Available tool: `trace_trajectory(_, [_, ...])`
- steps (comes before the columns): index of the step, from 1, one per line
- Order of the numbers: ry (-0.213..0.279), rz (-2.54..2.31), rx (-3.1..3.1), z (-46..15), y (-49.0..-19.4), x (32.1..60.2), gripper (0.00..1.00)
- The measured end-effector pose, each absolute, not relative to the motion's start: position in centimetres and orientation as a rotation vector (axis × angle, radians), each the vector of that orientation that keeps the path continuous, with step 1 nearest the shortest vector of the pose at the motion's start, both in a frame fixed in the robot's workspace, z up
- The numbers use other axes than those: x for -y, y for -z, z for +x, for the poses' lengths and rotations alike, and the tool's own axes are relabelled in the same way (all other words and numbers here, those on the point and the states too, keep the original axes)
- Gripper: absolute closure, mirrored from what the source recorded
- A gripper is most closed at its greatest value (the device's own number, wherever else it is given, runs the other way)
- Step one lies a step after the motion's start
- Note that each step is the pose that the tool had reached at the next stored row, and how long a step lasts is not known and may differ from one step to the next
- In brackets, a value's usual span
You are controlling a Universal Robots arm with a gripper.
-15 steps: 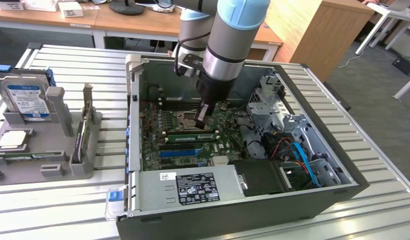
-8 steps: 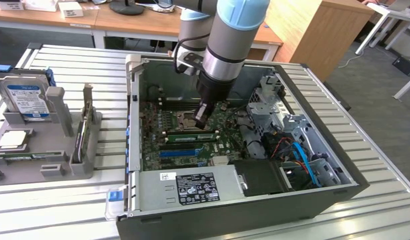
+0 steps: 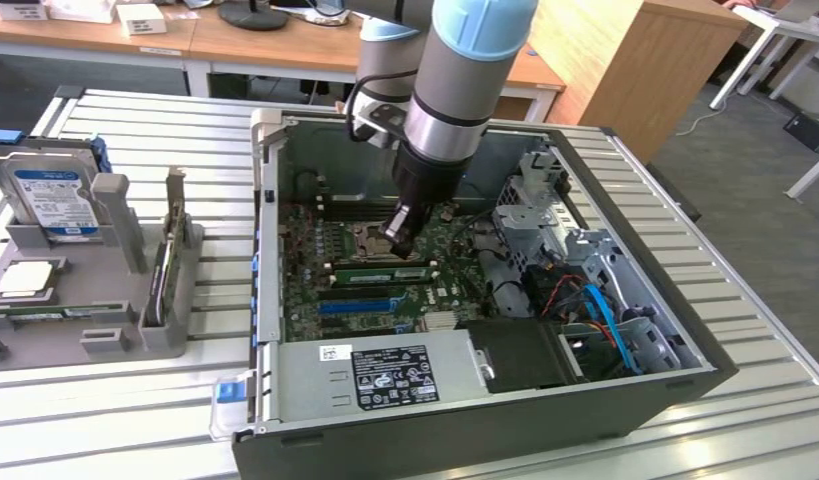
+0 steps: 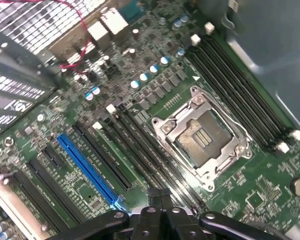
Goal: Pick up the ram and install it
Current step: 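Press down the ram until it locks into place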
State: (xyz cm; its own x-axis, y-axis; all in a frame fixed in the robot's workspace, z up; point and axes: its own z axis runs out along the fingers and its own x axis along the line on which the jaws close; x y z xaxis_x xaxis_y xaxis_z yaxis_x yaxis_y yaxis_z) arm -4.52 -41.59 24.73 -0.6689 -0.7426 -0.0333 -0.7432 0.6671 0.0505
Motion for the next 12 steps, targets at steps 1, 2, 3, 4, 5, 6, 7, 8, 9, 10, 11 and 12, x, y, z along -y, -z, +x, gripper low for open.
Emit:
trace_trajectory(1, [-0.093,-1.253,-2.868,-4.52,-24.73,41.59,0.89])
trace_trajectory(2, [-0.092,-1.234,-2.877,-4.52,-24.73,41.59,0.89])
trace_trajectory(3, [-0.091,-1.214,-2.885,-4.52,-24.72,41.59,0.89])
trace_trajectory(4, [-0.091,-1.193,-2.893,-4.52,-24.71,41.58,0.89])
trace_trajectory(5, [-0.09,-1.173,-2.901,-4.52,-24.71,41.59,0.89])
trace_trajectory(6, [-0.089,-1.153,-2.909,-4.52,-24.71,41.59,0.89])
trace_trajectory(7, [-0.089,-1.133,-2.916,-4.52,-24.7,41.59,0.89])
trace_trajectory(8, [-0.088,-1.111,-2.924,-4.52,-24.7,41.59,0.89])
trace_trajectory(9, [-0.088,-1.092,-2.931,-4.52,-24.69,41.59,0.89])
trace_trajectory(10, [-0.088,-1.073,-2.938,-4.52,-24.69,41.58,0.89])
trace_trajectory(11, [-0.088,-1.055,-2.944,-4.52,-24.69,41.58,0.89])
trace_trajectory(12, [-0.087,-1.038,-2.95,-4.52,-24.68,41.58,0.89])
